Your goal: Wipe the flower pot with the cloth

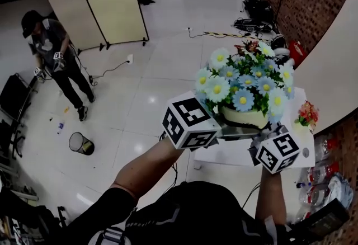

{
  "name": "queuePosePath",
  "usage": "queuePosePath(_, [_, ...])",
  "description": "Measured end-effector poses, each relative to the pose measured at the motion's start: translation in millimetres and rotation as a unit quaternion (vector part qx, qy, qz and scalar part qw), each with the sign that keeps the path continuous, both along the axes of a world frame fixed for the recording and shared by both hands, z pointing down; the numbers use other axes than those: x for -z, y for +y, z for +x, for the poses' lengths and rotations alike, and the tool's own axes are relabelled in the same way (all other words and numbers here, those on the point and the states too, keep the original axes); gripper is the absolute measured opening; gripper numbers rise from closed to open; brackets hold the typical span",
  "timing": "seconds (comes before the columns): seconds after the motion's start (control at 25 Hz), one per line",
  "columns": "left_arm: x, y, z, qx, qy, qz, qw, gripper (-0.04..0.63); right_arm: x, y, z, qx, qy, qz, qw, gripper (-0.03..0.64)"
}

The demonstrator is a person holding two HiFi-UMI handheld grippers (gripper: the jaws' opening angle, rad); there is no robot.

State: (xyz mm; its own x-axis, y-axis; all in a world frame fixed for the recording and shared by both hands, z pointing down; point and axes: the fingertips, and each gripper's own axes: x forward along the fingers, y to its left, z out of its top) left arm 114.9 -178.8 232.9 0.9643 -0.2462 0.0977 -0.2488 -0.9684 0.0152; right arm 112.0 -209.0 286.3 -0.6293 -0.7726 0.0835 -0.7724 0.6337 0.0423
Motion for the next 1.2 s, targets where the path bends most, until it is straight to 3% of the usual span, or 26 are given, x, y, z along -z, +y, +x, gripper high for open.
queuePosePath(0.2, [8.1, 0.1, -3.5, 0.000, 0.005, 0.013, 0.9999, 0.581, -0.6, -13.9, 1.2, -0.016, -0.015, -0.004, 1.000, 0.069])
queuePosePath(0.56, [21.5, -47.8, -18.6, 0.064, 0.029, 0.000, 0.9976, 0.581, 12.8, 41.2, -28.6, 0.004, -0.005, 0.025, 1.000, 0.069])
queuePosePath(0.84, [30.7, -34.4, -15.3, 0.044, 0.036, 0.008, 0.9983, 0.581, 15.7, 37.8, -45.3, -0.012, -0.014, 0.040, 0.999, 0.070])
queuePosePath(1.2, [20.8, -9.0, 2.3, 0.019, 0.025, 0.014, 0.9994, 0.581, 12.4, 4.9, -35.9, -0.031, -0.045, 0.029, 0.998, 0.069])
